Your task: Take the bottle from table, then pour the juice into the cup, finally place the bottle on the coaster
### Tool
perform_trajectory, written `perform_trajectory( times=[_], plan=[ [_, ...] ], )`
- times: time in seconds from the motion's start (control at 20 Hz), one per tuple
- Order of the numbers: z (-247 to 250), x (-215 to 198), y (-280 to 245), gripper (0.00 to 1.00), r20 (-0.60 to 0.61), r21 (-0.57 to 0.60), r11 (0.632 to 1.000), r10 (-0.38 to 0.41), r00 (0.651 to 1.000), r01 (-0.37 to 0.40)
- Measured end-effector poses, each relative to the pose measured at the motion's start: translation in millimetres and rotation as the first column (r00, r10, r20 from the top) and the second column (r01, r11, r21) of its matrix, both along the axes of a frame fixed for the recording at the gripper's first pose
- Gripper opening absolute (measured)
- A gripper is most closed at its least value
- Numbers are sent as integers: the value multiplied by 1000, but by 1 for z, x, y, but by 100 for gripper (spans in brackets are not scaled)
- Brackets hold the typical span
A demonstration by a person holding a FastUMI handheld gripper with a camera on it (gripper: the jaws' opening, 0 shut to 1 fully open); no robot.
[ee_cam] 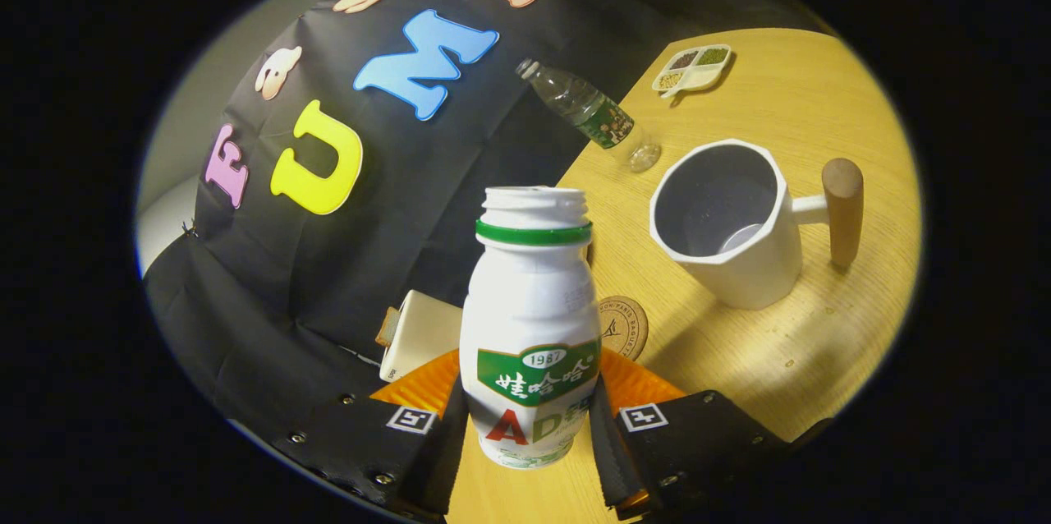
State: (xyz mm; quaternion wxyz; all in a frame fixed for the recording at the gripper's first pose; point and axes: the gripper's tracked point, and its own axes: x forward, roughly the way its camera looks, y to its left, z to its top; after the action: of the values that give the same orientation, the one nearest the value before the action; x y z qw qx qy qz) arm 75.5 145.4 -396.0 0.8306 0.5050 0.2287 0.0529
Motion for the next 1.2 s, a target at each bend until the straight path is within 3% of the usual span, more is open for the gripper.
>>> perform_trajectory(
  times=[0.35,1.2],
  plan=[
    [0,2,-6,66,-40,183,980,-68,997,74],
    [10,24,-9,66,-79,383,908,-153,985,171]
  ],
)
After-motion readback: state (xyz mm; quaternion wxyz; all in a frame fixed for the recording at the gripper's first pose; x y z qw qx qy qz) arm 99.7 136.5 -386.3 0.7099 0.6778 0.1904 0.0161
